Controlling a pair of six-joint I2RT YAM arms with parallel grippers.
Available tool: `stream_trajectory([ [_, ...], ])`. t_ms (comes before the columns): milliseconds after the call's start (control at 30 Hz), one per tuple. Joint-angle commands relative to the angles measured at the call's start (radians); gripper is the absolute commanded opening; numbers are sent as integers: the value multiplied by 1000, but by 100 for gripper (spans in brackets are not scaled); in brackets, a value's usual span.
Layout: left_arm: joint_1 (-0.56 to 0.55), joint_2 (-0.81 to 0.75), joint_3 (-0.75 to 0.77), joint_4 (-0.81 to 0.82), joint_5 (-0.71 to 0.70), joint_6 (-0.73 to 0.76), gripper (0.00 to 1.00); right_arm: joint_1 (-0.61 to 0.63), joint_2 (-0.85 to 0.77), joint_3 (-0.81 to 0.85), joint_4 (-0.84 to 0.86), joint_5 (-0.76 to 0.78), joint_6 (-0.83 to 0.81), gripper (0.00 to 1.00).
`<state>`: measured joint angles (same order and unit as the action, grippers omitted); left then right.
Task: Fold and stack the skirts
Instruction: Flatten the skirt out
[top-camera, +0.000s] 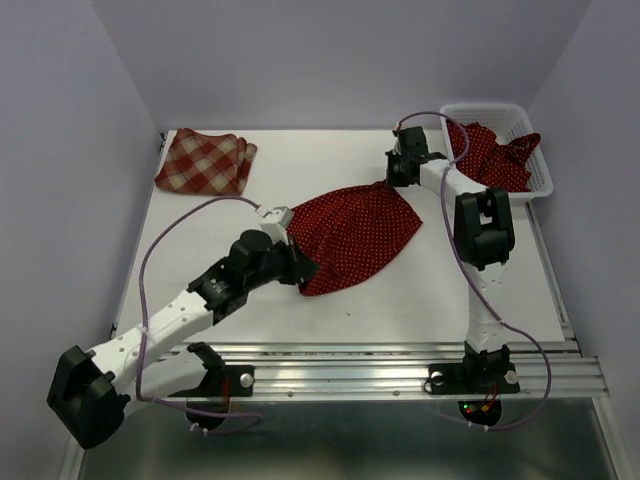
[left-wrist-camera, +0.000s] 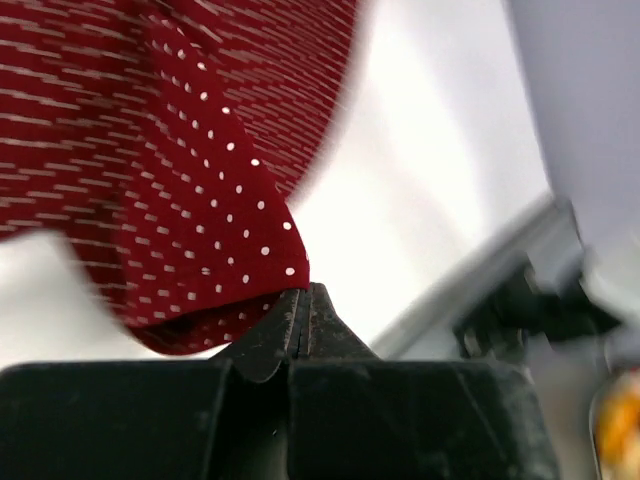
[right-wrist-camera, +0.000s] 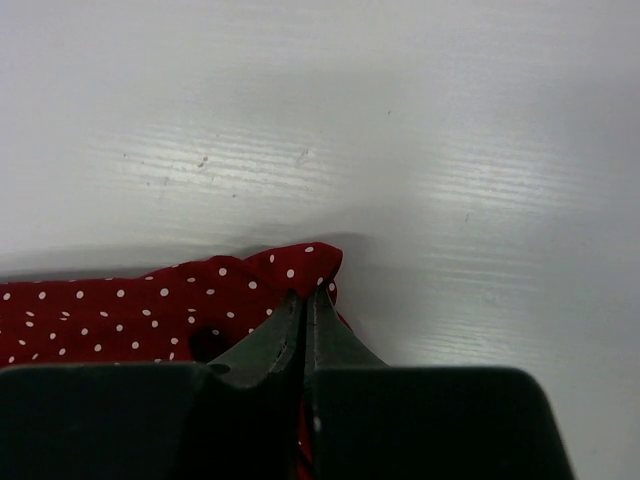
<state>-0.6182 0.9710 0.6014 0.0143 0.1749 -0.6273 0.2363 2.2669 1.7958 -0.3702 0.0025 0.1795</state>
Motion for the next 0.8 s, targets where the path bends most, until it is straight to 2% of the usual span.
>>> stream_trajectory([
  [0, -271, -66, 41, 46, 91, 49, 0, -28, -50, 76, 11, 28, 8, 1],
  [33, -344, -60, 35, 49, 74, 31, 0, -28, -52, 74, 11, 25, -4, 1],
  [67, -492, -31, 34, 52, 16, 8, 0, -37, -58, 65, 10, 21, -11, 1],
  [200, -772, 141, 85, 38, -75, -86, 0, -37, -76, 33, 11, 8, -37, 2],
  [300, -857, 271, 158, -57, -101, -86, 0, -37, -89, 20, 10, 5, -38, 4],
  [400, -877, 333, 198, -92, -132, -83, 2, -46, -101, 13, 8, 5, -38, 8],
  [467, -879, 336, 228, -114, -164, -86, 31, -55, -124, 1, 8, -27, -40, 10],
  [500, -879, 322, 232, -116, -207, -87, 78, -55, -129, -3, 8, -30, -41, 14],
  [533, -879, 311, 235, -114, -224, -87, 98, -55, -139, -10, 8, -33, -48, 16],
  [567, -877, 298, 236, -120, -242, -91, 99, -55, -144, -15, 8, -35, -52, 17],
  [633, -877, 253, 251, -145, -310, -98, 99, -55, -150, -21, 7, -41, -64, 32],
  [667, -874, 221, 259, -183, -343, -104, 99, -55, -153, -26, 7, -42, -67, 46],
  [733, -859, 189, 282, -230, -455, -133, 99, -55, -156, -26, 2, -38, -81, 51],
  [767, -820, 157, 287, -275, -516, -144, 99, -55, -159, -24, -1, -36, -84, 58],
])
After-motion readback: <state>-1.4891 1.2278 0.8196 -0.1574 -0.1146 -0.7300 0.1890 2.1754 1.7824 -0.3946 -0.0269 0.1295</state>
